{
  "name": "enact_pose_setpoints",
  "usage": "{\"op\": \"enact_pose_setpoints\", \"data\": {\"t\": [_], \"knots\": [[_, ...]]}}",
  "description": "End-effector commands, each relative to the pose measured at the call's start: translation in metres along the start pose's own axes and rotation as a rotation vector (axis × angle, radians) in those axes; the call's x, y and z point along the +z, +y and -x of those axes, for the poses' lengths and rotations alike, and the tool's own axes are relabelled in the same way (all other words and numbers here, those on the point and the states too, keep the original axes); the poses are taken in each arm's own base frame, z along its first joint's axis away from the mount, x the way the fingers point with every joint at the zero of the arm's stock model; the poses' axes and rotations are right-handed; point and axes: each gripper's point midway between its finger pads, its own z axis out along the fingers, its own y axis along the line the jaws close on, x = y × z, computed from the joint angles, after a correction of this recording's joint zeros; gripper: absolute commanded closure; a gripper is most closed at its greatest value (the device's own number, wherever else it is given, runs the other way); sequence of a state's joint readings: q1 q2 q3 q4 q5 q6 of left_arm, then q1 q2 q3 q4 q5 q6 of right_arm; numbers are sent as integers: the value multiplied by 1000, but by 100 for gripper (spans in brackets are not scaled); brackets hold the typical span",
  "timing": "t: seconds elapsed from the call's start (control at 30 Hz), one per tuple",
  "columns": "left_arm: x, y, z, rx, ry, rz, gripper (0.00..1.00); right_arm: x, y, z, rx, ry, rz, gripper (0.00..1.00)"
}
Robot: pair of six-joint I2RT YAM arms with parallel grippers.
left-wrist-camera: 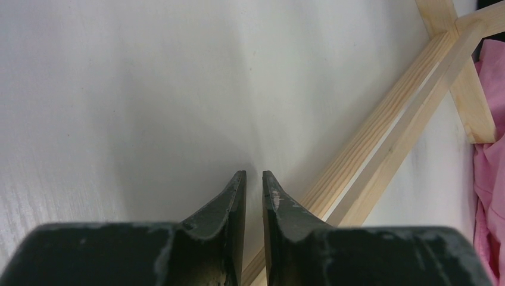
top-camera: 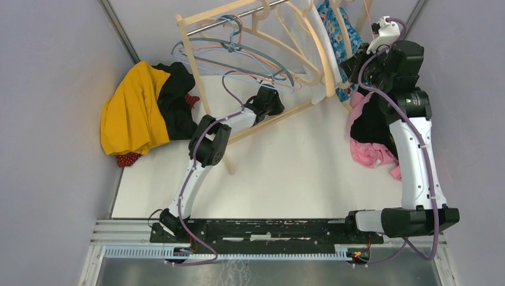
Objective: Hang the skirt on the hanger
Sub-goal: Place the hanger on the clothesline.
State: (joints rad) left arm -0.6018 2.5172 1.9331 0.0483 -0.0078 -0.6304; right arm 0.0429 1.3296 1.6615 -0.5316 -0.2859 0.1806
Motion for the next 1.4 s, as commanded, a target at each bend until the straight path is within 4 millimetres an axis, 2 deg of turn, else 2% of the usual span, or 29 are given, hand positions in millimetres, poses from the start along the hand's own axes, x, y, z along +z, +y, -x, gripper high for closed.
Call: {"op": "enact_pose_setpoints", "data": {"t": [0.0,0.17,0.4,0.53,0.87,1.13,1.27,1.37], "knots": [[-17,35,-65,83,223,105,76,-18,7,61,-108,-156,4,99],[-23,33,-65,88,230,96,76,-10,6,63,-155,-64,13,99],[-33,30,-65,96,246,85,76,4,0,45,-191,129,38,99],[-38,29,-65,100,249,79,76,8,-6,25,-205,237,40,99],[-47,30,-61,121,249,88,77,26,-16,2,-190,305,30,99],[-51,30,-63,123,257,86,77,30,-27,1,-182,309,-27,99],[-56,29,-62,123,252,83,77,28,-25,15,-170,244,-42,89],[-60,28,-61,123,251,79,77,26,-25,24,-167,207,-56,68]]}}
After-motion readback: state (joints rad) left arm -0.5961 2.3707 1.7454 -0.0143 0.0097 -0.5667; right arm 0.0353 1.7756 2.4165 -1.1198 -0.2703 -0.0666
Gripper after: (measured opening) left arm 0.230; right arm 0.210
